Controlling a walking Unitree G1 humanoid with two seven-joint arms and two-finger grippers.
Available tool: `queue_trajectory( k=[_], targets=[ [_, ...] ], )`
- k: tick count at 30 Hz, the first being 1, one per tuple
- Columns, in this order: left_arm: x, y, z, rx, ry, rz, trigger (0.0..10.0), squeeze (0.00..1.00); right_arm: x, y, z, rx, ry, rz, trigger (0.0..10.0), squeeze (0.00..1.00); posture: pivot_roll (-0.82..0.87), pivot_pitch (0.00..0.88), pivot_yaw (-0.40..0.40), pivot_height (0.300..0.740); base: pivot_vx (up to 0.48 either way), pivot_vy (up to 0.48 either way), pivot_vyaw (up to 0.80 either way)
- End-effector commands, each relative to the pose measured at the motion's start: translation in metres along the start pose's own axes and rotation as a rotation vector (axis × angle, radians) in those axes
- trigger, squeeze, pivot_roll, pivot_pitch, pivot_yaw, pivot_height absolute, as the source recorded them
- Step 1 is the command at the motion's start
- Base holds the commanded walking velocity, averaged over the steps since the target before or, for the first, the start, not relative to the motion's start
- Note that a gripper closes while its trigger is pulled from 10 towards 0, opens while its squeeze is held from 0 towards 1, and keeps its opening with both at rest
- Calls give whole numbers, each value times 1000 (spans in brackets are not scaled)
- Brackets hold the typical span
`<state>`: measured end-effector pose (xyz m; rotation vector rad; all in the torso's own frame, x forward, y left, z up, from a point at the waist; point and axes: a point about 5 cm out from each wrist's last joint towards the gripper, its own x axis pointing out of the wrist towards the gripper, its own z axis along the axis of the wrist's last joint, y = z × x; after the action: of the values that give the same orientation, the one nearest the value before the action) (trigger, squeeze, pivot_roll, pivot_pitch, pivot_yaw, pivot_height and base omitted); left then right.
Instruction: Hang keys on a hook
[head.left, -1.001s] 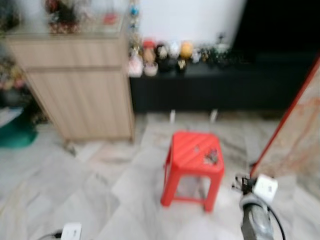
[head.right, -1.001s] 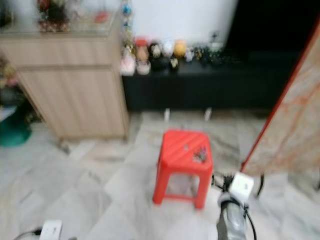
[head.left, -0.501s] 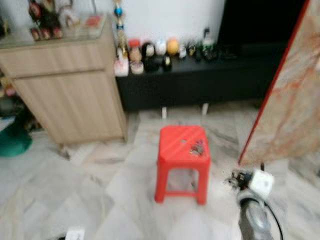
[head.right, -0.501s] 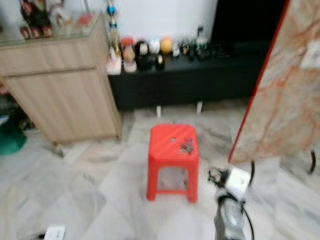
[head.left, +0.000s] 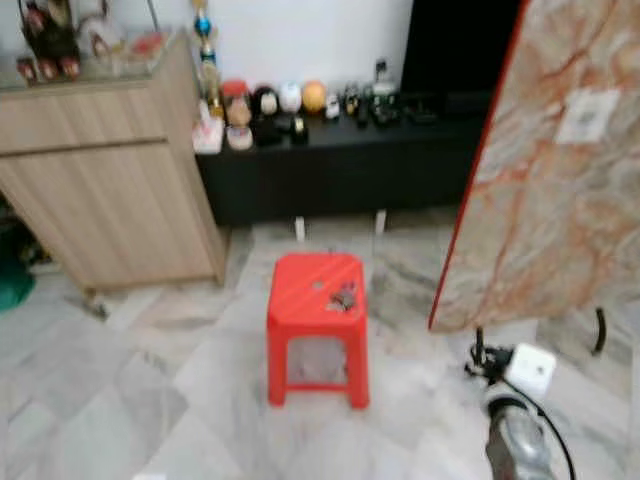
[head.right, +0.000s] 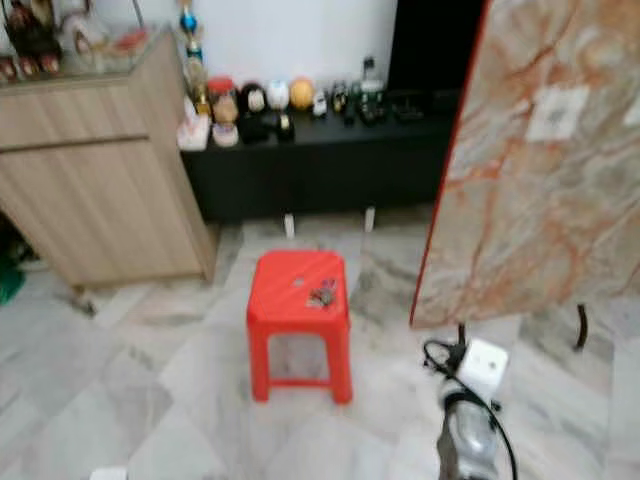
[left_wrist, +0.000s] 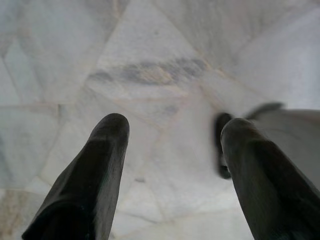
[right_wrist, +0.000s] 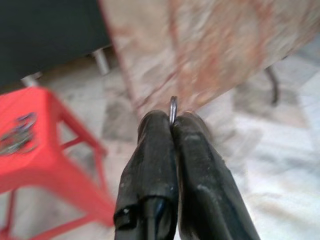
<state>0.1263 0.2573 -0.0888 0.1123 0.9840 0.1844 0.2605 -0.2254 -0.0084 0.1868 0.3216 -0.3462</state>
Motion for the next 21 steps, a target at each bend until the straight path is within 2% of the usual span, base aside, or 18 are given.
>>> queue_trajectory(
  k=[1,21],
  targets=[
    [-2,6,-4,20,16,9,10000,0,0,14,-1,16,0,33,10000,0,44,0,-1,740,0,-375,0],
    [-2,6,-5,14,19,15,10000,0,1,15,2,26,-15,23,10000,0,44,0,8,740,0,-373,0]
  ],
)
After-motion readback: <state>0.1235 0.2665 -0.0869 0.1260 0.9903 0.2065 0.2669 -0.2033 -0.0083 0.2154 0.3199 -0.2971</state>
